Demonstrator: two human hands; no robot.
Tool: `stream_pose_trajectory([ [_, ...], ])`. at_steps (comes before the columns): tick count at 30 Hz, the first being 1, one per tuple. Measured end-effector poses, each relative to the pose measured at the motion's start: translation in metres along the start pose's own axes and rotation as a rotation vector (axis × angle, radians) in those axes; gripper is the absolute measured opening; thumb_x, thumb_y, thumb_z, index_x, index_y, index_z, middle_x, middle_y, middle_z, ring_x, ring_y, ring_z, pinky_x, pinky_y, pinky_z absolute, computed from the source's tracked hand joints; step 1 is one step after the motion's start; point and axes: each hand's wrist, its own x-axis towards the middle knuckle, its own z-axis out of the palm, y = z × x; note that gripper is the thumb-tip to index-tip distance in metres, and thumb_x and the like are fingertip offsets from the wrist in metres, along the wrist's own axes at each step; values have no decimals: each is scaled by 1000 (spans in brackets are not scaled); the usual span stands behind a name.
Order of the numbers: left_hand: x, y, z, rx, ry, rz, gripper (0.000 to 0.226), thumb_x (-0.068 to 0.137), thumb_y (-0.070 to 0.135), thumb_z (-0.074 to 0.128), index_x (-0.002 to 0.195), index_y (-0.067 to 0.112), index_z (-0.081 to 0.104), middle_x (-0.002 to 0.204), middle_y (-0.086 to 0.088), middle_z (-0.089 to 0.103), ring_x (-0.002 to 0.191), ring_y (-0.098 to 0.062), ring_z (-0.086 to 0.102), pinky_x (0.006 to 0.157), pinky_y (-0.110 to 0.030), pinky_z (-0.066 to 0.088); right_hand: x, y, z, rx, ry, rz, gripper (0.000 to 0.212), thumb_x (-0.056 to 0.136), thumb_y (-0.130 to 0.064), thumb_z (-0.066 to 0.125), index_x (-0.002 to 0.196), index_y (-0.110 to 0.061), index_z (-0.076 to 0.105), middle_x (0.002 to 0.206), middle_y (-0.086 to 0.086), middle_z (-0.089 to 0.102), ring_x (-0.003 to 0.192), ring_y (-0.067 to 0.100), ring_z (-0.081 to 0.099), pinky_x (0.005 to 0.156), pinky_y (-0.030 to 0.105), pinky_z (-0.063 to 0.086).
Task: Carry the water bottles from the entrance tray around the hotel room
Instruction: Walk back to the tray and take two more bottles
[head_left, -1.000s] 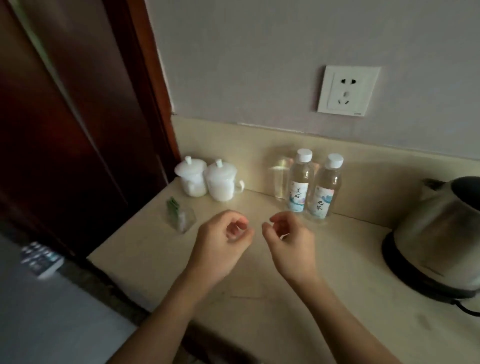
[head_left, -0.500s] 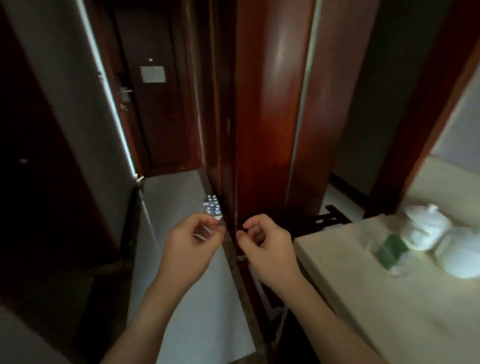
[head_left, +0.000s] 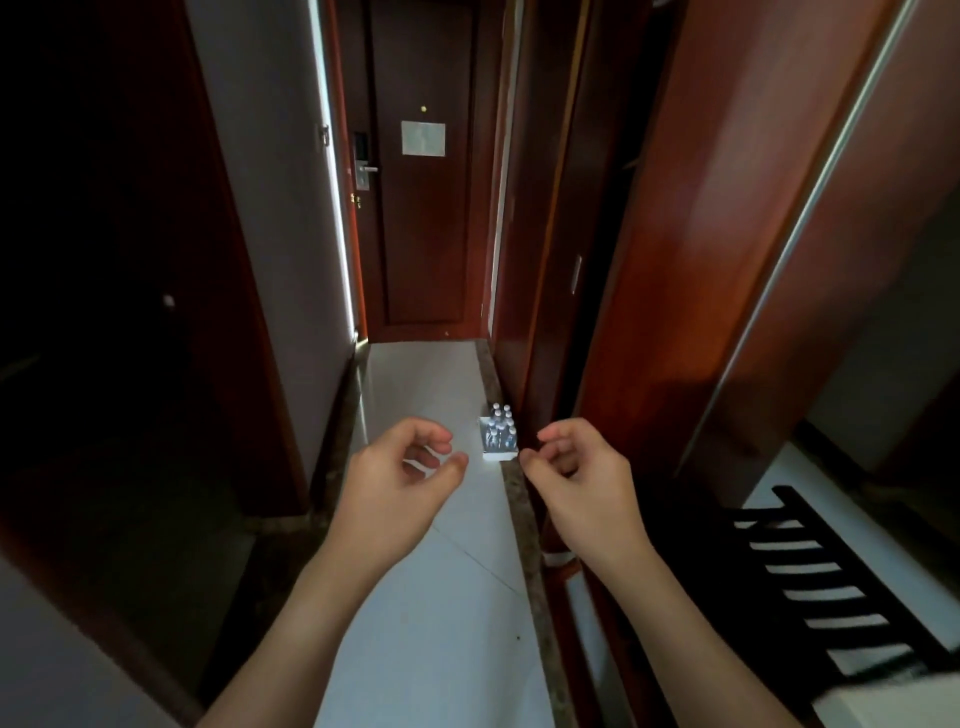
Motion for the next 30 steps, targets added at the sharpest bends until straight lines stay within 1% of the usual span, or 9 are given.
stream_pose_trajectory([
  [7, 94, -47, 19, 1, -23, -13, 14, 80, 17, 76, 84, 26, 66, 84, 8, 69, 76, -13, 65, 71, -27, 54, 95, 34, 50, -20, -29, 22, 18, 79, -19, 77, 91, -21, 64, 75, -4, 64, 59, -1, 56, 59, 13, 46],
  [12, 186, -85, 43, 3, -3, -38, 13, 80, 19, 76, 89, 23, 67, 84, 6, 70, 77, -13, 66, 71, -30, 55, 196, 66, 92, 0, -53, 22, 18, 79, -18, 77, 91, -19, 64, 80, -1, 66, 62, 1, 57, 57, 13, 46],
  [13, 207, -91, 48, 10, -6, -43, 13, 80, 18, 76, 90, 22, 68, 85, 5, 70, 77, -14, 67, 72, -33, 56, 220, 73, 102, 2, -68, 24, 18, 79, -20, 77, 92, -20, 64, 82, -1, 66, 63, 3, 58, 57, 14, 47],
  [16, 272, -103, 58, 24, -22, -69, 11, 82, 14, 76, 89, 18, 68, 89, 1, 71, 82, -20, 69, 77, -44, 58, 289, 85, 132, 11, -107, 48, 19, 78, -27, 76, 92, -24, 64, 82, -5, 67, 65, 8, 63, 65, 29, 55],
  [17, 295, -105, 60, 30, -17, -70, 11, 82, 13, 76, 89, 17, 68, 89, 1, 72, 82, -20, 69, 77, -45, 57, 311, 86, 143, 10, -119, 45, 20, 78, -29, 76, 93, -25, 63, 83, -6, 68, 67, 8, 63, 66, 31, 55],
  [20, 357, -116, 64, 63, 13, -60, 11, 81, 14, 76, 87, 18, 68, 87, 2, 71, 80, -16, 68, 76, -44, 57, 373, 84, 171, 0, -150, 2, 22, 79, -27, 76, 97, -23, 63, 85, -8, 67, 71, 6, 62, 67, 25, 52],
  [23, 406, -135, 66, 56, 29, -79, 10, 81, 16, 76, 86, 19, 69, 85, 3, 71, 79, -17, 68, 75, -43, 58, 420, 87, 195, 2, -172, -16, 22, 80, -26, 76, 98, -23, 63, 85, -9, 66, 73, 2, 61, 61, 18, 50],
  [27, 471, -171, 66, 47, 46, -83, 11, 77, 21, 76, 84, 18, 68, 83, 3, 71, 77, -17, 68, 72, -39, 57, 482, 99, 229, 3, -169, 4, 21, 79, -25, 77, 97, -23, 65, 82, -7, 67, 68, 2, 62, 60, 16, 48],
  [30, 528, -203, 67, 9, 58, -66, 13, 73, 25, 74, 83, 19, 68, 83, 2, 71, 76, -19, 67, 71, -37, 55, 529, 107, 262, -36, -171, 15, 22, 80, -26, 76, 98, -21, 65, 84, -6, 68, 69, 6, 65, 66, 27, 55],
])
